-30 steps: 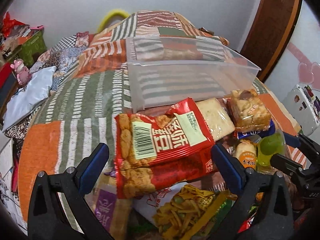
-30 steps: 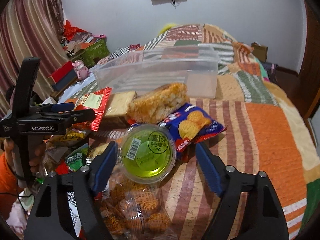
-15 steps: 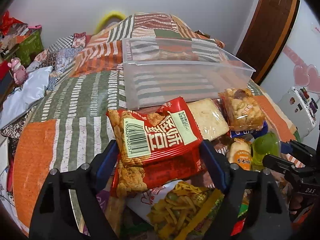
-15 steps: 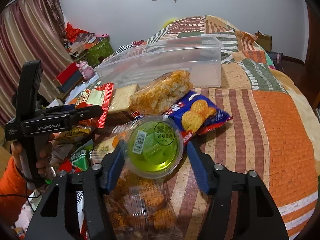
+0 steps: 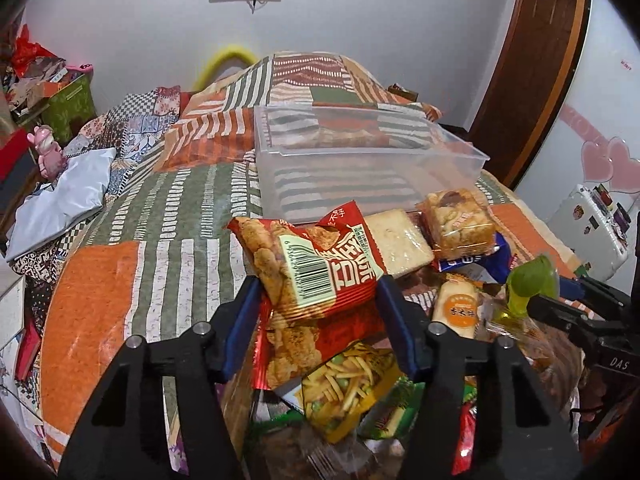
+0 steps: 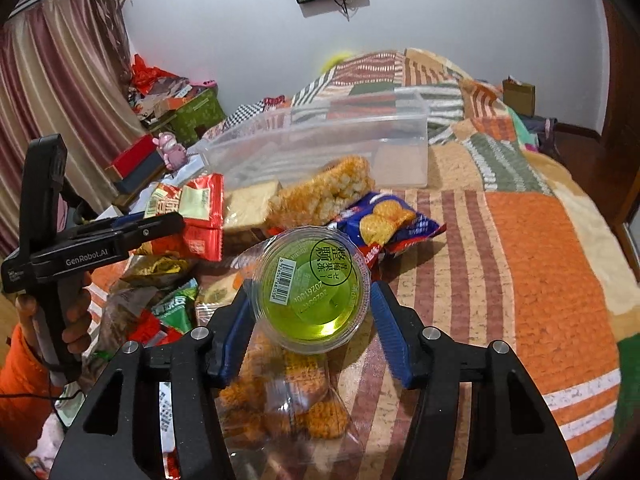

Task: Organize snacks
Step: 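Grasp the plastic-wrapped bread cake with the left gripper while the right gripper holds the jelly cup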

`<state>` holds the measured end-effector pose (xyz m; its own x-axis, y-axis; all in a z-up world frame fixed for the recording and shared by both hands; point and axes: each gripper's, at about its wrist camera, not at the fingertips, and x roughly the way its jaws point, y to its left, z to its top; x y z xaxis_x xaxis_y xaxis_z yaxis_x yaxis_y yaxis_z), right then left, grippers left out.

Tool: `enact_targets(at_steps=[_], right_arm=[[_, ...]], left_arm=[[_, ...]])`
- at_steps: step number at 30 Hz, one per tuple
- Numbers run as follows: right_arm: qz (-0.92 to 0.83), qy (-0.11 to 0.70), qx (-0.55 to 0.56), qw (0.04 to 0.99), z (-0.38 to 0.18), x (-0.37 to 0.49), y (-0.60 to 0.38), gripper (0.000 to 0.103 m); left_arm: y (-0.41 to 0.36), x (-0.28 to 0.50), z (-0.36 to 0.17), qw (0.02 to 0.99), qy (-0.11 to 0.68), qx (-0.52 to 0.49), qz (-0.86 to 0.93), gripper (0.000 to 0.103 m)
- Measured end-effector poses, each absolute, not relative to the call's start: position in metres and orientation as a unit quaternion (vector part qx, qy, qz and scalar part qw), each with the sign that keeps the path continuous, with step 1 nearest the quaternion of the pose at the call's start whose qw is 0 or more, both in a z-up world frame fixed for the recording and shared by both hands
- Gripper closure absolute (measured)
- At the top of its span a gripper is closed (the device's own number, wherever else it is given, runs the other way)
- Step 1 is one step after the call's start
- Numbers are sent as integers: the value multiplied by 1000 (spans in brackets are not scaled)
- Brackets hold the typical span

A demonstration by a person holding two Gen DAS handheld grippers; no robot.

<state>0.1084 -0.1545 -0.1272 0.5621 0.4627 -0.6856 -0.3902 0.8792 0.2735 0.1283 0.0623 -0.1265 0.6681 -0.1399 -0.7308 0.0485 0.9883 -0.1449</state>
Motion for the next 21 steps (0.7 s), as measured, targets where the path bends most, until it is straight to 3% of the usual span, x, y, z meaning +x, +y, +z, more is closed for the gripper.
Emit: enact_targets(at_steps=[2,3,4,19,20,21], right_arm=[[240,393,46,886,-123,108,-156,49],[239,391,47,888,-121,108,-157,49],[239,388,47,889,-119,109,-158,49],[229,346,45,909,-90,113,-163,49],[229,343,45,910,-89,113,-164,49],[229,340,44,911,-87,114,-164,49]], left_arm=[[61,126,-125,913,400,-55,-52,50],[61,123,-123,915,396,-54,-52,61],[60,121,-121,917,392,-50,-50,65],[48,98,-87,933,348,-38,-85,80],[46,95,-83,936,341,-31,-84,93],[43,94,-80,938,337,-22,-82,97]])
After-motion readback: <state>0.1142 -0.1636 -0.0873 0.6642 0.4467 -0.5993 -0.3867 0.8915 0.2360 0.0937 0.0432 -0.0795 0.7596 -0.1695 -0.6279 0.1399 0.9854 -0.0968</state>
